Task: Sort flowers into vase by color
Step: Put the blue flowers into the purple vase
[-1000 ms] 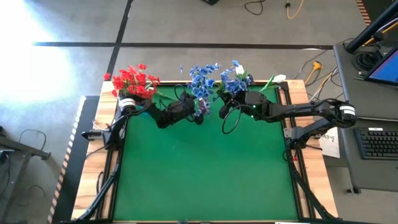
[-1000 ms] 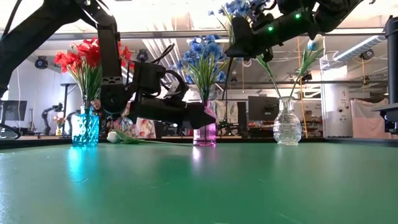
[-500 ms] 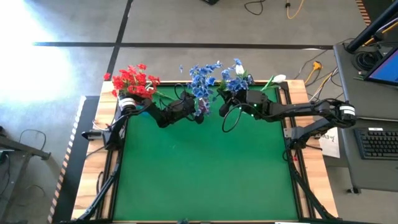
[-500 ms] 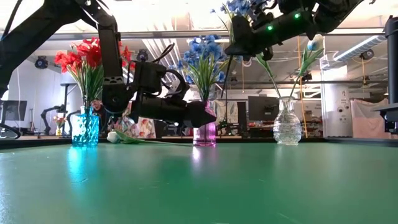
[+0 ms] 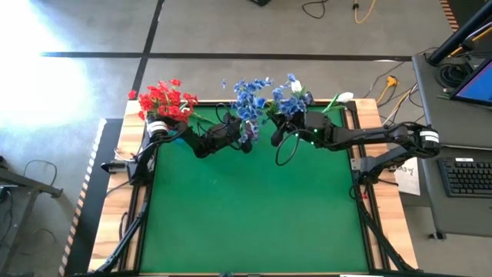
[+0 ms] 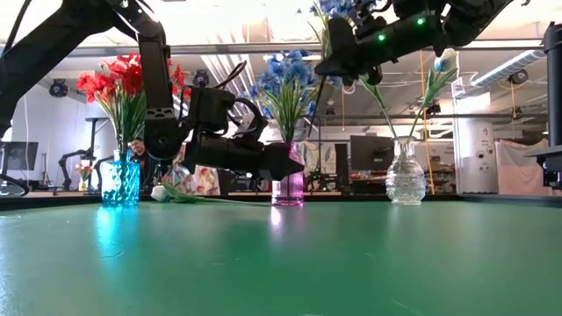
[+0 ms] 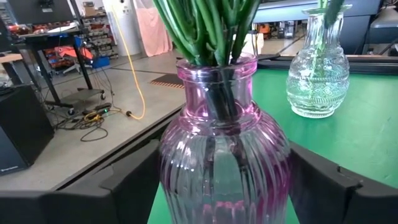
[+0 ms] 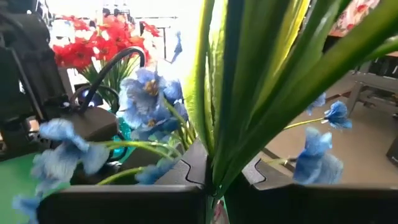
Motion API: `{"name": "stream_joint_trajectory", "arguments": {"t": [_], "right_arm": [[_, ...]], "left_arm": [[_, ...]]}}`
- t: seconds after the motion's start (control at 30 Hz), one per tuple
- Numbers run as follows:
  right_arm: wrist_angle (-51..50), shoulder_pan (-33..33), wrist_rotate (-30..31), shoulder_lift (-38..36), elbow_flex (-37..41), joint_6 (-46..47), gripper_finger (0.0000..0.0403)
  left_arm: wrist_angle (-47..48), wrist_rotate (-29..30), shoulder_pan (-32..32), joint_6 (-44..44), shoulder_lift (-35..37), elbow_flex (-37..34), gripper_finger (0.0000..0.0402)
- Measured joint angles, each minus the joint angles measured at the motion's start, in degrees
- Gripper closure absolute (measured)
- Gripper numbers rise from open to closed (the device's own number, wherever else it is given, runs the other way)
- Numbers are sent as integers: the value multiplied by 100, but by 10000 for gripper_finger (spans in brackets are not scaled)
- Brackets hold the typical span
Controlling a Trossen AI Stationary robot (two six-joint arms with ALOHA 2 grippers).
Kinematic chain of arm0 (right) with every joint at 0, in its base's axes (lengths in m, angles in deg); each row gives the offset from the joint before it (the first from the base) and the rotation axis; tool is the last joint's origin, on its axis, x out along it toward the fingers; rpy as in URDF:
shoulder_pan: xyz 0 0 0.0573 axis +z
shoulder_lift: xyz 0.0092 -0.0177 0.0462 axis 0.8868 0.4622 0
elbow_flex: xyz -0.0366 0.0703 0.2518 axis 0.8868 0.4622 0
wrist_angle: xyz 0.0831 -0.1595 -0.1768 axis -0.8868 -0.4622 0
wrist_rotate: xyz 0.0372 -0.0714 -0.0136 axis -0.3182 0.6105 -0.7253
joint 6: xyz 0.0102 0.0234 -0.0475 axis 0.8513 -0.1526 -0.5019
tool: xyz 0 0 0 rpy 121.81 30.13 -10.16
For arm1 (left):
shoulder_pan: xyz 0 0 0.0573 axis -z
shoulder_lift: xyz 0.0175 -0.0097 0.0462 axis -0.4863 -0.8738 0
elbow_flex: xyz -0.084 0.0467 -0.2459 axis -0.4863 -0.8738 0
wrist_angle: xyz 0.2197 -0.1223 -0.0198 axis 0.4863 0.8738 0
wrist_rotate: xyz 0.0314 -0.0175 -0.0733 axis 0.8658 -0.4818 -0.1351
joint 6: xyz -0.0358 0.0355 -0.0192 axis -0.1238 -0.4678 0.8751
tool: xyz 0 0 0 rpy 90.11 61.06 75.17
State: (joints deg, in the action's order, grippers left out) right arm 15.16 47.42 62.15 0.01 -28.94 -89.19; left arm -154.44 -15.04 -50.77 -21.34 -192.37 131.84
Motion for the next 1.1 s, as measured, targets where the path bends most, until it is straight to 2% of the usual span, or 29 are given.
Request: {"name": "stream_joint_trajectory", "arguments": {"t": [0.3,0.73,1.1], "right_arm": [[316,0,-13,10,0,-116,385],[1535,-126,52,865,2,-432,385],[1545,-166,47,944,2,-459,385]], "left_arm": [[47,0,2,14,4,-1,126],[80,0,2,38,9,-1,126],[104,0,2,40,11,-1,126]]}}
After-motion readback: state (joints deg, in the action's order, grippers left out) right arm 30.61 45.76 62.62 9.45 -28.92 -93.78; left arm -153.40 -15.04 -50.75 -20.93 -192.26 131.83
